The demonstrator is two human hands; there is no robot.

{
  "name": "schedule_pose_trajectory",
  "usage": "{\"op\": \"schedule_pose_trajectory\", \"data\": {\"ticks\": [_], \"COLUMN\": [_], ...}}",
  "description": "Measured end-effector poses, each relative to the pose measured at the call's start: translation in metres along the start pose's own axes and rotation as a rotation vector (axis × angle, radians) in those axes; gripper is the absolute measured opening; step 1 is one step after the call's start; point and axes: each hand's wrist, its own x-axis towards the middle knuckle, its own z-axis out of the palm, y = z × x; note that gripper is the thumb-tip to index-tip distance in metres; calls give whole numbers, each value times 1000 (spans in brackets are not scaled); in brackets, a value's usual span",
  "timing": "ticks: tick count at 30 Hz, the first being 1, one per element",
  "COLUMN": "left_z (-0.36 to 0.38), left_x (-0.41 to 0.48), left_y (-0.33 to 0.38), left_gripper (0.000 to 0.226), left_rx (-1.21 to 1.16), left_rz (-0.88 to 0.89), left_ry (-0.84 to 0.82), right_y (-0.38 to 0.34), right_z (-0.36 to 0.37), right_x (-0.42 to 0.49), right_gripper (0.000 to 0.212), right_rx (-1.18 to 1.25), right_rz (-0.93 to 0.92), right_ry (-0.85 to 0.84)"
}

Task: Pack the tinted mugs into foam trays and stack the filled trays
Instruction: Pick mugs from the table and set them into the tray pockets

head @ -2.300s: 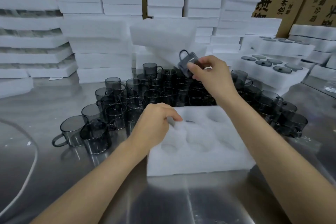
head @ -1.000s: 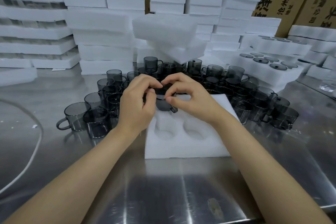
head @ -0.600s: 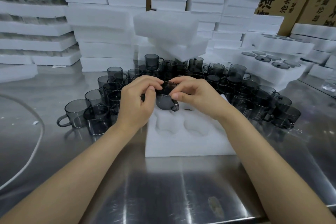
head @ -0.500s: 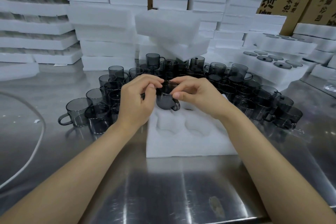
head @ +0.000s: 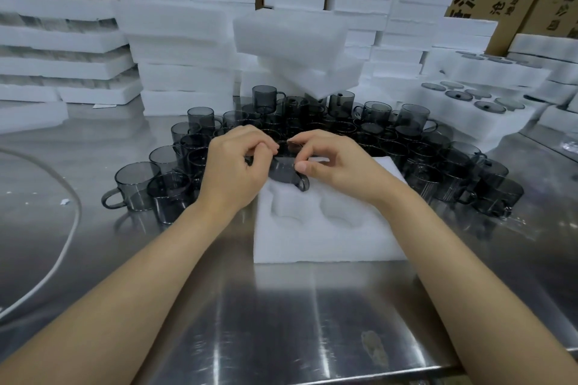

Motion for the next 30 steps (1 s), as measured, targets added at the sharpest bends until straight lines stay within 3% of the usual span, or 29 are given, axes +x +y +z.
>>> {"op": "schedule_pose_trajectory", "data": {"ticks": [9,12,16,20,21,25,30], "left_z": [-4,-10,-30,-39,-38,-38,-45], "left_x": [3,10,22,24,24,24,25], "left_y": [-1,-1,-15,-16,-14,-8,-6], "left_gripper": [44,37,32,23,22,26,19], "left_rx": [262,261,622,768,785,765,481], "left_rz": [-55,-171,-195,-190,-188,-280,-454], "left_ry": [-292,-220,-126,-311,-381,-614,-787], "right_y": [1,2,4,4,4,1,3], "right_z": [2,1,3,4,4,3,3], "right_x": [5,4,4,3,2,2,1], "right_gripper": [10,12,15,6,13,20,14], "right_rx": [-201,-130,-123,-144,-162,-196,-198], "right_rz": [123,139,151,142,130,103,116], "right_ry": [-135,-129,-115,-81,-71,-102,-114]}}
